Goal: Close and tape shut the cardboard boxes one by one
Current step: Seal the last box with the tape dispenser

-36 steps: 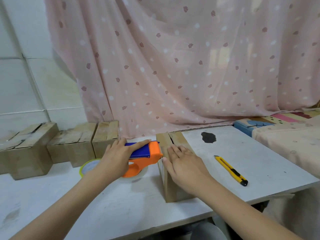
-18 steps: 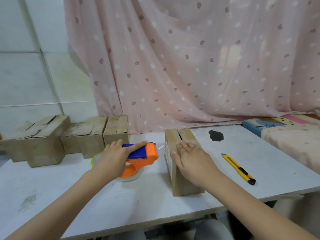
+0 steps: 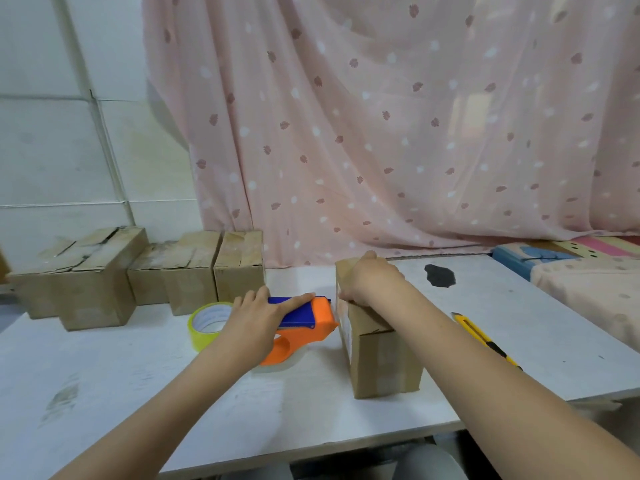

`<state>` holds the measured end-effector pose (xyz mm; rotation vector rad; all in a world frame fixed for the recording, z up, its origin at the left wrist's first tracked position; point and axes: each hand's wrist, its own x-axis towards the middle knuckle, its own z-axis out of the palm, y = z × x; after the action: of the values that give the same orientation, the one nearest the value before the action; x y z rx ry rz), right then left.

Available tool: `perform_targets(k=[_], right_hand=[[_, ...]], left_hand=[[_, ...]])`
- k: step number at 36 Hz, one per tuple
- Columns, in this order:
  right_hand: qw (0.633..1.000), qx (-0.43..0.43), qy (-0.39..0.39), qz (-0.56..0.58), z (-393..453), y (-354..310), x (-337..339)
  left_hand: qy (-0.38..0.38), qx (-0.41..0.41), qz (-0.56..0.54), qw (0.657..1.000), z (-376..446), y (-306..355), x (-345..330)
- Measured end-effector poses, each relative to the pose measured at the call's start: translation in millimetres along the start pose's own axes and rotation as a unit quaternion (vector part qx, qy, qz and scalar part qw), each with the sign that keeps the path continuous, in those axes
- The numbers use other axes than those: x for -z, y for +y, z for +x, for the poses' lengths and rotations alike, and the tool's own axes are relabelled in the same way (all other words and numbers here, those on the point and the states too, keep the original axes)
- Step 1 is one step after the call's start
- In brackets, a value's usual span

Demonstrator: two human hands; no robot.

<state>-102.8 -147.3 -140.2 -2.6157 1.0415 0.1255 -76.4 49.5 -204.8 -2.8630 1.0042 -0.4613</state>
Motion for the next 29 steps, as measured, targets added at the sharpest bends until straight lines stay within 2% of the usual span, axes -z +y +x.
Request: perform_targets(k=[4, 8, 11, 15, 20, 24, 29], right_hand=[[0.997, 0.017, -0.045, -0.058, -11.8, -0.2, 16.5], [0.977, 0.100, -0.069, -0.176, -44.8, 0.9, 44.9], [0.959, 0.111, -0.118, -0.234, -54.8, -0.4, 55.5], [0.947, 0.113, -0.138, -0.267, -43.1, -5.9, 48.8], [0.954, 0.081, -0.183, -0.222, -28.2, 3.2, 55.9], [0.971, 0.034, -0.192, -0.135, -16.7, 18.6, 63.9], [0.978, 0.008, -0.210, -0.002, -0.2, 38.6, 67.1]], left_hand=[[0.000, 0.000, -0.012, 1.000, -0.2, -1.3, -0.9], [0.002, 0.006, -0.020, 1.000, -1.5, -1.7, -1.1], [0.004, 0.006, -0.025, 1.000, -2.0, -1.3, -1.3], [-0.007, 0.002, -0.029, 1.000, -1.4, 0.1, 1.1], [0.016, 0.011, -0.042, 0.999, -2.8, -3.2, 10.8], [0.053, -0.004, -0.029, 0.998, 1.1, -4.8, 17.1], [0.048, 0.001, -0.035, 0.998, 7.4, -1.7, 26.5]])
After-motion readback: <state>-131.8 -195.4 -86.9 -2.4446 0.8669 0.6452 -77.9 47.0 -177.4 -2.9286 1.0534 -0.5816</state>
